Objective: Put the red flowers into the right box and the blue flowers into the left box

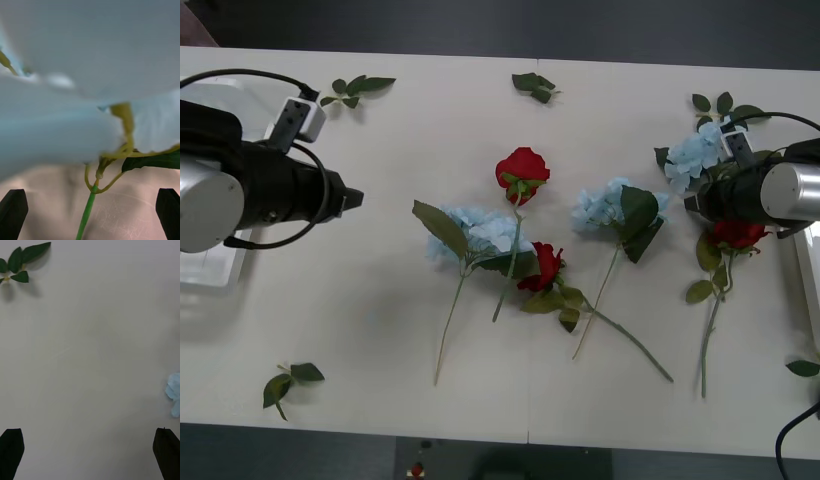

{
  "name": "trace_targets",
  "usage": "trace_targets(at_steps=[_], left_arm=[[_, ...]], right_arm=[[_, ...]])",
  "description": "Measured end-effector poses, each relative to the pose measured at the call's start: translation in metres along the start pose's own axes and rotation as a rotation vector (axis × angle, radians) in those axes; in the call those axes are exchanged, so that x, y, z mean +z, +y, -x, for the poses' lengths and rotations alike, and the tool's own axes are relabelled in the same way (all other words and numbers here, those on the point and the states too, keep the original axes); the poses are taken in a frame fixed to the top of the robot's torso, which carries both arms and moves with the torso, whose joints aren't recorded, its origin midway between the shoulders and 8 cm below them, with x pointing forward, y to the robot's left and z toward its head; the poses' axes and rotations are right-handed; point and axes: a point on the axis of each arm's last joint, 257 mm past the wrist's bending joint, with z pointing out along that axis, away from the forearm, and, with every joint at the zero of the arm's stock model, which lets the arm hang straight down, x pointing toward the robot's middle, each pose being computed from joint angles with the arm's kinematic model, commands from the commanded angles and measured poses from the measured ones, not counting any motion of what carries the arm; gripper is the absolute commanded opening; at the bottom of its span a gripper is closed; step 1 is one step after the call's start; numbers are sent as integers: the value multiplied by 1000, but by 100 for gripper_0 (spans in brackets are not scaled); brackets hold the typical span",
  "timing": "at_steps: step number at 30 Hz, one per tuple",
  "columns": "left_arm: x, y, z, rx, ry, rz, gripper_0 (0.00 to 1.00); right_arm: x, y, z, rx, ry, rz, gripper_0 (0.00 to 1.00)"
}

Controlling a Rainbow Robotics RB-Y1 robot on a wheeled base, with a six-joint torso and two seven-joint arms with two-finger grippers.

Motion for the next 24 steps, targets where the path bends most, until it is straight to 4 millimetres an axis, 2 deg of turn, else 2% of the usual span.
trace_targets(at_steps=[5, 7, 8, 10, 11, 12, 20, 24], left_arm=[[21, -53, -19, 84, 43, -37, 100], [26, -73, -26, 107, 58, -68, 100], [27, -81, -29, 118, 64, -80, 100], [29, -93, -35, 138, 77, -99, 100], [30, -98, -38, 147, 83, -106, 100], [31, -102, -41, 156, 88, -113, 100], [31, -144, -61, 225, 100, -179, 100], [36, -157, -72, 253, 103, -174, 100]], right_arm=[[2, -3, -7, 10, 13, -3, 97], [3, -2, -9, 15, 16, -1, 77], [3, -2, -10, 18, 20, 3, 38], [3, 1, -11, 24, 29, 13, 8], [2, 2, -11, 24, 34, 16, 3], [2, 2, -11, 24, 38, 18, 0], [3, 3, -13, 37, 41, 26, 0], [3, 9, -12, 63, 35, 49, 0]])
